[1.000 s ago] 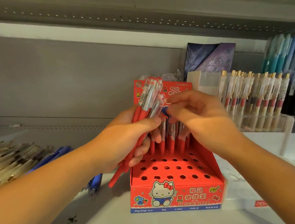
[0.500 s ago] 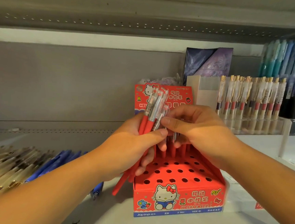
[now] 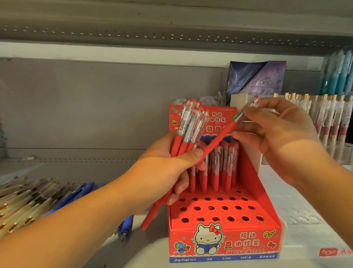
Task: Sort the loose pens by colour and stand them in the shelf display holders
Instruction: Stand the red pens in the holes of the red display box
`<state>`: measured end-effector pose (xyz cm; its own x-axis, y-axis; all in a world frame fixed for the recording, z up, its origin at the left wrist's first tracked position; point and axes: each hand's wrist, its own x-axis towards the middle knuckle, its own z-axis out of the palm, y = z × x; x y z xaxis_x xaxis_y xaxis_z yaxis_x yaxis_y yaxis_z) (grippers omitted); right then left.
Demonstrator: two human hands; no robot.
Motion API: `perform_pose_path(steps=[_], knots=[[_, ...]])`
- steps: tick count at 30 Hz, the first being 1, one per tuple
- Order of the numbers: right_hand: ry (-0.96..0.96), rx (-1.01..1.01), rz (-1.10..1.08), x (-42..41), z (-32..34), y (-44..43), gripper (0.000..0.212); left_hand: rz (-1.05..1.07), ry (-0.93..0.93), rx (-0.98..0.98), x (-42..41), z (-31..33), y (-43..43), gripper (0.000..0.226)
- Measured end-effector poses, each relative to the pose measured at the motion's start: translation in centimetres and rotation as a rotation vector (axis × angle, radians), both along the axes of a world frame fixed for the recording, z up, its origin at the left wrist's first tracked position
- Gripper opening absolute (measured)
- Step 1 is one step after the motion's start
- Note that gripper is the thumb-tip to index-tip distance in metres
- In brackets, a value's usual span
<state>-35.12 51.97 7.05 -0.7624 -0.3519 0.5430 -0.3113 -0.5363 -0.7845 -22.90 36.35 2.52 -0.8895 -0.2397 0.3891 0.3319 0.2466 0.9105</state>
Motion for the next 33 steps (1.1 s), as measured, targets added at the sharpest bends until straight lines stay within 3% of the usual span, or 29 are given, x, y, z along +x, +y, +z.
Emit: perform_pose_path(steps=[6, 10, 15, 25, 29, 33], knots=[[0.160, 0.093, -0.237, -0.1, 0.1, 0.1, 0.028, 0.138, 0.002, 0.102, -0.2, 0.2, -0.8, 0.010], [0.444, 0.416, -0.424, -0.6, -0.6, 0.4, 0.040, 0.125, 0.030, 0.137, -0.1, 0.2, -0.6, 0.009], [0.656, 0.644, -0.556, -0.9, -1.1, 0.6, 0.033, 0.100, 0.021, 0.122, 0.0, 0.1, -0.5, 0.006], [0.659, 0.921, -0.570, -1.2, -1.0, 0.6, 0.028, 0.088, 0.038, 0.117, 0.2, 0.5, -0.4, 0.006], [0.756, 1.126, -0.675, -0.9, -1.0, 0.6, 0.018, 0.083, 0.039, 0.116, 0.3, 0.5, -0.4, 0.005], [0.869, 1.224, -0.836, -0.1, -0.2, 1.1, 0.024, 0.067, 0.037, 0.120, 0.3, 0.6, -0.4, 0.007]])
